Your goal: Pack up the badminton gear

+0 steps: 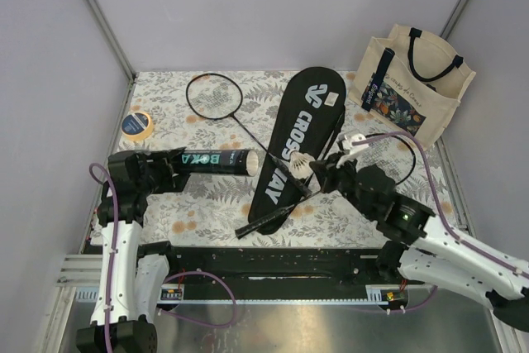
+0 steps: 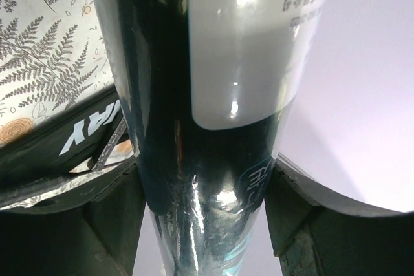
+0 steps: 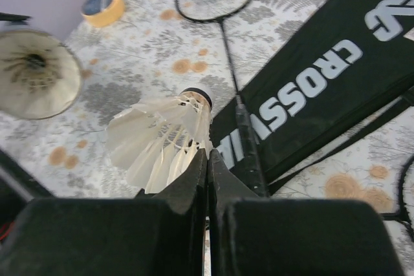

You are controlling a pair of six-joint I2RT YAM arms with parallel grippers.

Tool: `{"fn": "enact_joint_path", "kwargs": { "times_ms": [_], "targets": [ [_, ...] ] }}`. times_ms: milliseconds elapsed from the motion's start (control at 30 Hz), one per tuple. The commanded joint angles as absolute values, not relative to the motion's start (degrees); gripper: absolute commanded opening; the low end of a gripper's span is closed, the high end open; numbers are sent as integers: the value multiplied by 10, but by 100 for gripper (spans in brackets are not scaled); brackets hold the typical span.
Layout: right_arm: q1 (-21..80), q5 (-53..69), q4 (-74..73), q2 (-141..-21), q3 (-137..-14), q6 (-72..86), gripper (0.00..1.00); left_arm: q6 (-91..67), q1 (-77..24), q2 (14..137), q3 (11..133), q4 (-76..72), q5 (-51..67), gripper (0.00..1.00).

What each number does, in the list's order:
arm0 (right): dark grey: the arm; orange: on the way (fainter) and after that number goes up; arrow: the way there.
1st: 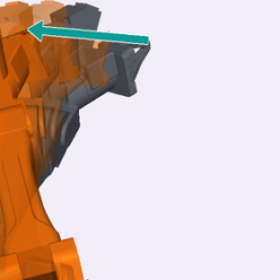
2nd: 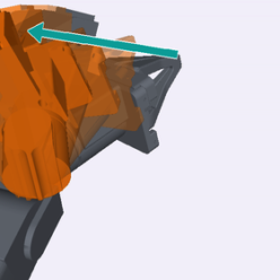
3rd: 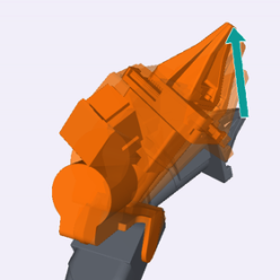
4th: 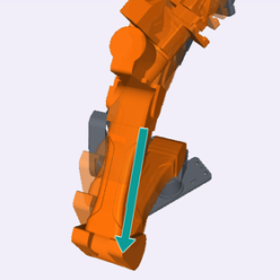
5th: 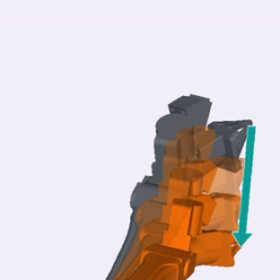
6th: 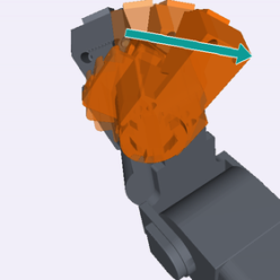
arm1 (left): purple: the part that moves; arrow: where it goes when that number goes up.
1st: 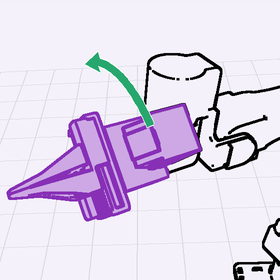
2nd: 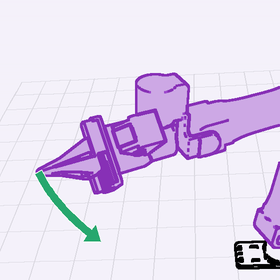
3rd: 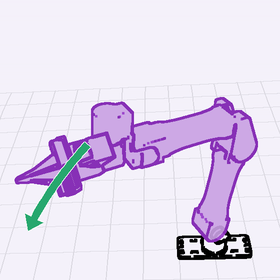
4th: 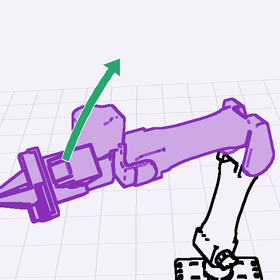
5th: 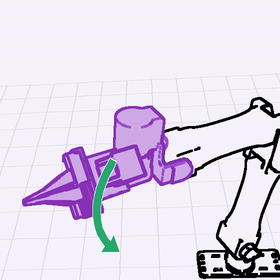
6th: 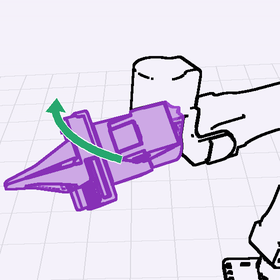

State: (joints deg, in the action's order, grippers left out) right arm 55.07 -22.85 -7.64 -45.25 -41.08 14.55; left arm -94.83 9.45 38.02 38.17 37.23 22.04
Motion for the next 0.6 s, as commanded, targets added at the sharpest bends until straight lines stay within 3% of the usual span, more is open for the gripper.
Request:
{"fn": "enact_joint_path", "kwargs": {
  "times_ms": [0, 300, 567],
  "targets": [
    [548, -107, -66, -352, -365, 185, 0, -916, 98, 383, 376, 317, 243, 24],
    [548, 65, 40, -305, -331, 237, 0, -871, 97, 398, 381, 308, 279, 26],
    [548, 70, 118, -391, -344, 262, 0, -861, 97, 392, 375, 308, 306, 26]
  ]
}}
